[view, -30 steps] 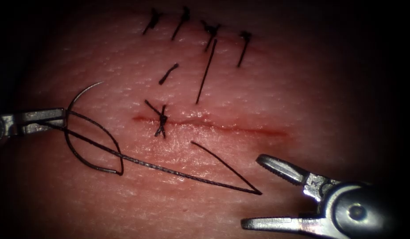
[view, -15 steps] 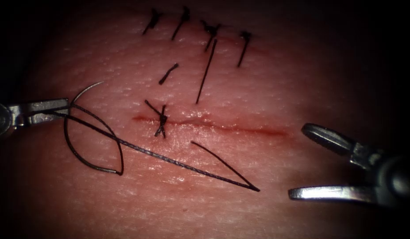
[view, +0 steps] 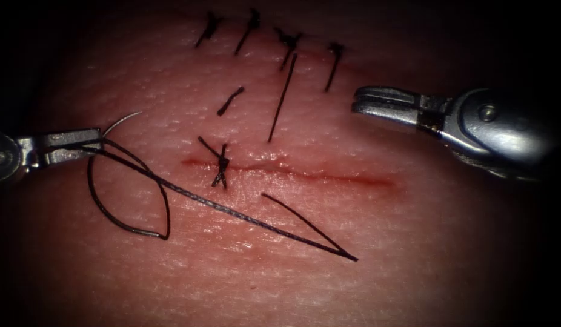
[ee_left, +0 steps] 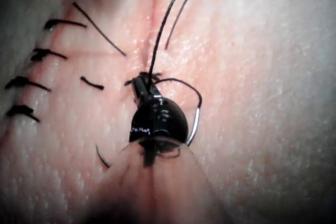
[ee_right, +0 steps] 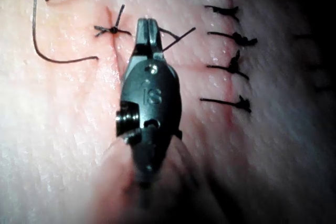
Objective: Wound Closure
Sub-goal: Use the left hand to loop the suture two times counter-clockwise around the right gripper.
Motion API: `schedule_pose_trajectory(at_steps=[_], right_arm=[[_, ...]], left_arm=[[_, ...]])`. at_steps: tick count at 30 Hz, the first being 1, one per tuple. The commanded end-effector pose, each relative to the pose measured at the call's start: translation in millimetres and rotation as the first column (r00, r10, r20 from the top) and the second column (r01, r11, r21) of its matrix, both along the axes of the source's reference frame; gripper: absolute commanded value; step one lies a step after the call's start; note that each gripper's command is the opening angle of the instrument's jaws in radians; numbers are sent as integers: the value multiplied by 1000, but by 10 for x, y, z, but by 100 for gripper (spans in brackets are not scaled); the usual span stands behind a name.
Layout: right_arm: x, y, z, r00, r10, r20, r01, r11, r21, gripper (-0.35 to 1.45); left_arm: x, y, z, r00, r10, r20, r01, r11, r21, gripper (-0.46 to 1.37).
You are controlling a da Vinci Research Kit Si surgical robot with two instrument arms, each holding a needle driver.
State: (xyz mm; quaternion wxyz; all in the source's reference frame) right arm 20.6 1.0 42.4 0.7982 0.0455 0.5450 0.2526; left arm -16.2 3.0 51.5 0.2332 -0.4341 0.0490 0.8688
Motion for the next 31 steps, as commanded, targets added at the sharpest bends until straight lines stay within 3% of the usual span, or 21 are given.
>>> schedule_pose_trajectory(at_steps=[1,7,12,31], right_arm=[[2,-1,2,1000,-8,1,8,1000,-1,-35],[22,-17,22,999,-40,9,40,999,-14,-35],[36,-24,27,999,-46,6,46,999,-21,-35],[41,-32,40,998,-64,5,64,998,-29,-35]], left_arm=[[0,-1,1,1000,-3,12,3,1000,7,-35],[-3,0,2,1000,-14,22,14,1000,13,-35],[-6,-1,4,1000,-13,23,13,1000,13,-35],[-6,-2,6,1000,-10,25,10,1000,13,-35]])
